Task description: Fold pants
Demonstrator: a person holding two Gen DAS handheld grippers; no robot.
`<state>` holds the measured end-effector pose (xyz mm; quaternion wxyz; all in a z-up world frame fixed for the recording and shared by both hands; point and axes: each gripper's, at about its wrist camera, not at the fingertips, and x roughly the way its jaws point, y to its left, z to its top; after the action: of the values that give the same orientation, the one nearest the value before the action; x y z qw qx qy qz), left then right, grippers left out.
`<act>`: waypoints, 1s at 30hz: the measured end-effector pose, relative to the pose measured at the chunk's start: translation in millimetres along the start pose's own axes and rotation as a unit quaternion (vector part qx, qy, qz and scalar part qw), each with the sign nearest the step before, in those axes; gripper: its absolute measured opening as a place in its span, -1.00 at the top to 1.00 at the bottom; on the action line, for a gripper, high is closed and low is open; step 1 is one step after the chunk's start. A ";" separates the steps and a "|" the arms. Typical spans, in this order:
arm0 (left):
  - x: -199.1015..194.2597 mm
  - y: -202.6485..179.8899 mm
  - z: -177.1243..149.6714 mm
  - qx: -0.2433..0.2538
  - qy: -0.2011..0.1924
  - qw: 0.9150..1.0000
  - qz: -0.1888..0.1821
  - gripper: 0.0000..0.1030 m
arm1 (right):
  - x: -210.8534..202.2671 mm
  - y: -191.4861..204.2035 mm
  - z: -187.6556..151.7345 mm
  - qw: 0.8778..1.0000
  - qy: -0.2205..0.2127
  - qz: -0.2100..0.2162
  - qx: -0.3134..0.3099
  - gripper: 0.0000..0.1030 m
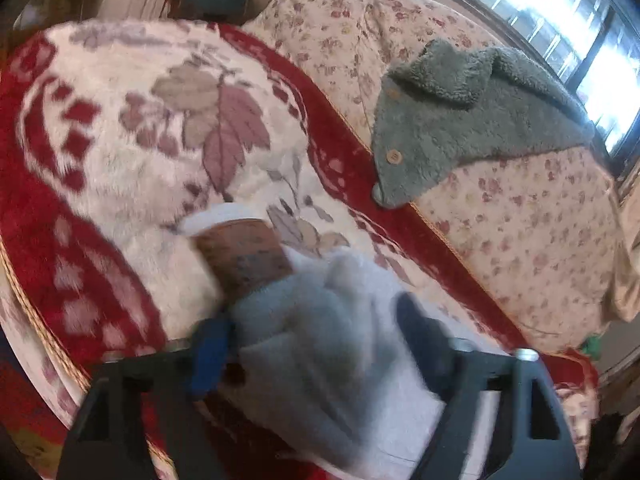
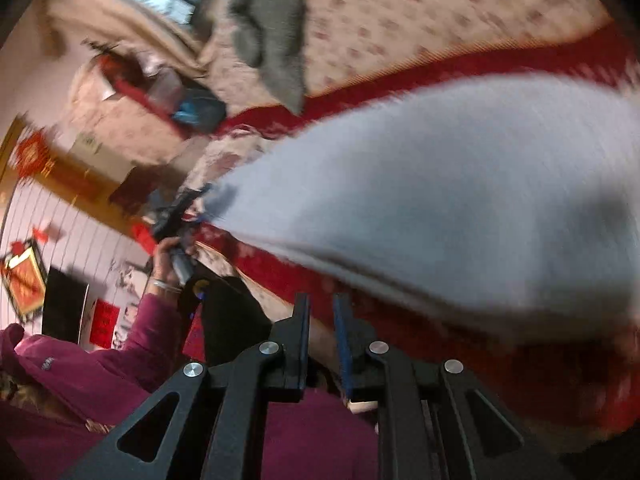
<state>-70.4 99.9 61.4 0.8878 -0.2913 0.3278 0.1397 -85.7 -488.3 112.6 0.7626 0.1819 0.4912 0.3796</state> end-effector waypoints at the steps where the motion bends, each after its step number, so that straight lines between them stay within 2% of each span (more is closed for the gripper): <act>1: 4.8 -1.5 0.3 0.010 0.002 1.000 0.029 0.03 | 3.7 0.4 6.1 1.000 -0.008 -0.010 -0.006 0.69; 2: 13.1 1.6 -1.6 0.011 0.017 0.999 0.048 0.03 | 9.7 -0.7 15.5 1.000 -0.020 -0.022 -0.010 0.69; 4: 26.4 15.9 -7.5 -0.015 0.048 0.997 0.050 0.03 | 19.8 -14.7 31.9 0.997 -0.053 -0.056 -0.001 0.69; 6: 25.4 23.9 -10.8 -0.030 0.048 0.997 0.048 -0.09 | 33.2 -35.8 47.1 0.992 -0.072 -0.100 0.028 0.64; 8: 15.0 22.2 -11.0 -0.024 0.034 0.996 0.079 -0.59 | 49.9 -68.7 53.8 0.983 -0.062 -0.155 0.073 0.59; 9: 7.8 20.8 -10.7 -0.019 0.027 0.995 0.099 -0.64 | 59.8 -85.0 52.6 0.981 -0.039 -0.168 0.093 0.58; 10: 0.9 19.1 -10.1 -0.013 0.020 0.994 0.110 -0.64 | 66.3 -98.6 48.4 0.981 -0.025 -0.155 0.115 0.59; 11: -6.3 16.0 -8.7 -0.006 0.013 0.993 0.115 -0.64 | 60.1 -104.0 43.9 0.982 -0.047 -0.130 0.126 0.59; 12: -13.5 10.7 -6.6 0.004 0.004 0.993 0.120 -0.65 | 56.4 -105.0 41.5 0.984 -0.050 -0.117 0.127 0.59; 14: -23.6 -5.1 -3.2 0.022 -0.013 0.992 0.120 -0.65 | 52.2 -101.9 39.8 0.987 -0.028 -0.112 0.115 0.59; 16: -29.5 -37.9 -1.5 0.048 -0.021 0.995 0.084 -0.65 | 38.6 -96.5 37.4 0.988 -0.033 -0.114 0.101 0.56; 17: -28.9 -51.0 -2.5 0.058 -0.020 0.996 0.066 -0.66 | 28.9 -94.4 35.2 0.987 -0.043 -0.118 0.097 0.41; 18: -27.6 -72.7 -5.0 0.078 -0.014 0.996 0.036 -0.69 | 15.5 -94.1 32.3 0.986 -0.057 -0.124 0.096 0.06; 19: -23.6 -91.9 -7.7 0.096 -0.005 0.995 0.009 -0.76 | -0.4 -94.3 29.1 0.984 -0.073 -0.130 0.095 -0.17; 20: -17.4 -119.8 -13.5 0.123 0.012 0.992 -0.030 -0.79 | -13.2 -90.4 30.3 0.983 -0.084 -0.134 0.095 -0.48; 21: -12.9 -139.6 -19.6 0.144 0.028 0.988 -0.058 -0.79 | -31.3 -90.4 28.7 0.979 -0.101 -0.144 0.098 -0.55; 23: -1.5 -181.2 -32.2 0.179 0.061 0.975 -0.113 -0.79 | -66.0 -91.3 23.8 0.970 -0.128 -0.178 0.109 -0.57; 25: 13.3 -224.1 -48.3 0.210 0.099 0.958 -0.167 -0.79 | -95.9 -93.4 14.2 0.959 -0.146 -0.209 0.119 -0.60; 28: 35.1 -278.7 -71.6 0.239 0.150 0.935 -0.214 -0.80 | -128.8 -102.5 -6.1 0.943 -0.154 -0.259 0.144 -0.65; 30: 50.7 -308.4 -82.3 0.254 0.170 0.922 -0.238 -0.80 | -138.6 -111.5 -18.6 0.935 -0.150 -0.273 0.172 -0.66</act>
<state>61.6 -191.3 108.4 0.8700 -0.1443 0.4195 -0.2150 -89.4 -667.1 116.4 0.8587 0.2235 0.4598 0.0347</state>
